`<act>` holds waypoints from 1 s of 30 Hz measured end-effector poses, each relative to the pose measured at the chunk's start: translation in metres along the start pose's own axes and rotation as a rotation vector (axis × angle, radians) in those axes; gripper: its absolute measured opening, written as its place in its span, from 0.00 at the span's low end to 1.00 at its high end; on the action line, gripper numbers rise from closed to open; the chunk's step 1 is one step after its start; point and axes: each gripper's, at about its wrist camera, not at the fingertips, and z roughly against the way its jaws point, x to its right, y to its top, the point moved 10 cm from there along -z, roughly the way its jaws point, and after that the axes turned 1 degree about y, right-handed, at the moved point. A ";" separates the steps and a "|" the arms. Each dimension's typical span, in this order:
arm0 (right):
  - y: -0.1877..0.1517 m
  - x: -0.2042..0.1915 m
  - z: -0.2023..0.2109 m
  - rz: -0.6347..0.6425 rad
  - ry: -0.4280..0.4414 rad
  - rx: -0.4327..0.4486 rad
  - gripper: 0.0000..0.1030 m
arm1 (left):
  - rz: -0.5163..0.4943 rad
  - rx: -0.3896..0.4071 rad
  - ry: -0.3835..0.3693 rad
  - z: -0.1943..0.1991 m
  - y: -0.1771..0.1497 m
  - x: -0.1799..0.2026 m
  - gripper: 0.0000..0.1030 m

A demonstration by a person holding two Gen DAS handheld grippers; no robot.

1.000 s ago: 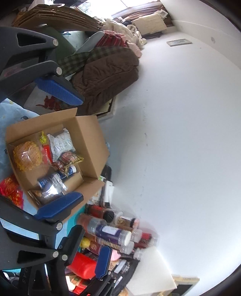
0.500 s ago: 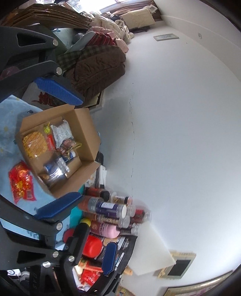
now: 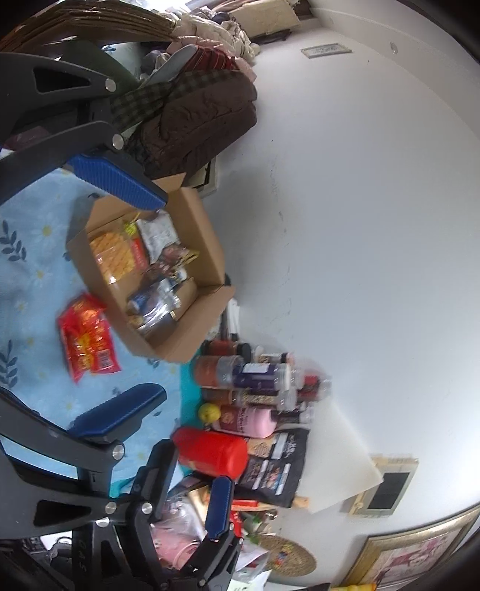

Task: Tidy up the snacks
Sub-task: 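Open both tools and withdraw them from the box back over the table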

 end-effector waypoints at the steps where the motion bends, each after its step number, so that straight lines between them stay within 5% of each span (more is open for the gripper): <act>1: -0.007 0.000 -0.001 -0.007 0.002 -0.010 0.71 | -0.006 -0.006 -0.002 -0.001 -0.005 0.003 0.94; 22: -0.122 0.000 -0.043 -0.118 0.035 -0.224 0.71 | 0.081 -0.282 -0.120 -0.056 -0.131 0.031 0.94; 30: -0.144 -0.012 -0.073 -0.125 0.062 -0.302 0.71 | 0.113 -0.344 -0.066 -0.073 -0.165 0.012 0.94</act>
